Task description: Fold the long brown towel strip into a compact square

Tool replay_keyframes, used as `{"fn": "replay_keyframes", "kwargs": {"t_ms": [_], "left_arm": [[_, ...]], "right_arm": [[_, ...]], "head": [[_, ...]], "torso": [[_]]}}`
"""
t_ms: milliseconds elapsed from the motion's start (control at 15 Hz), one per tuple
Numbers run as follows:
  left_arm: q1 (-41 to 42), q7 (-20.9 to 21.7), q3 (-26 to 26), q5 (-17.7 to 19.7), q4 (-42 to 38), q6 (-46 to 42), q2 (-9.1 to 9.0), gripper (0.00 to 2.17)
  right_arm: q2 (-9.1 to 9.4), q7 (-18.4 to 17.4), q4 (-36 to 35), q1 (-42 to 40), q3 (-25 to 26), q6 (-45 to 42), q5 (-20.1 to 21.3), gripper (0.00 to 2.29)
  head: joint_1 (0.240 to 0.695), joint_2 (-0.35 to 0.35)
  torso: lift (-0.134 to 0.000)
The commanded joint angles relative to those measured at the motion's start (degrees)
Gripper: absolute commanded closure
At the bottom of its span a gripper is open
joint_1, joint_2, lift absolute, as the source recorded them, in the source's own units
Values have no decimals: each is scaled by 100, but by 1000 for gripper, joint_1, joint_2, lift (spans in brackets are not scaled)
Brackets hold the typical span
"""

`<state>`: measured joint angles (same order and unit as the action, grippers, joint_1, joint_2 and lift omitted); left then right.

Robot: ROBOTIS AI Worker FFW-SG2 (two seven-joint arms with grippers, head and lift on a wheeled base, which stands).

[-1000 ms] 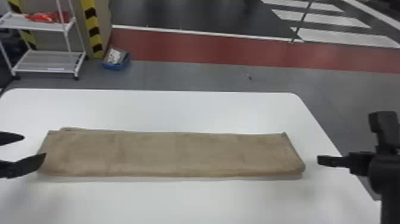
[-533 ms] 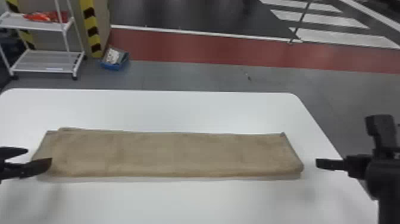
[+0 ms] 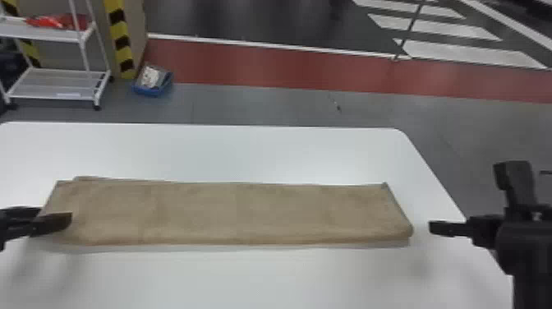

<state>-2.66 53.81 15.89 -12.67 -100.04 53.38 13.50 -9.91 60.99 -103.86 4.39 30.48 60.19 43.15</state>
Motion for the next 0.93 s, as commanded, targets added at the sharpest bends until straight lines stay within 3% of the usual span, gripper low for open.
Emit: {"fn": "replay_keyframes", "kwargs": {"t_ms": [0, 133, 600, 867], "left_arm": [[-24, 139, 81, 10, -7, 2, 13, 1295], [-24, 183, 55, -42, -7, 2, 39, 1737], [-68, -2, -16, -51, -42, -367, -5, 1737], [-165, 51, 160, 160, -104, -473, -75, 1740]], "right_arm": [[-20, 0, 50, 0, 29, -64, 0, 70], [-28, -35, 121, 0, 29, -134, 0, 70], [-72, -35, 200, -9, 81, -169, 0, 70], [-125, -44, 208, -17, 125, -169, 0, 70]], "head": [[695, -211], [695, -216], [695, -221], [695, -228]], "torso": [[-125], [-125], [-125], [-125]]}}
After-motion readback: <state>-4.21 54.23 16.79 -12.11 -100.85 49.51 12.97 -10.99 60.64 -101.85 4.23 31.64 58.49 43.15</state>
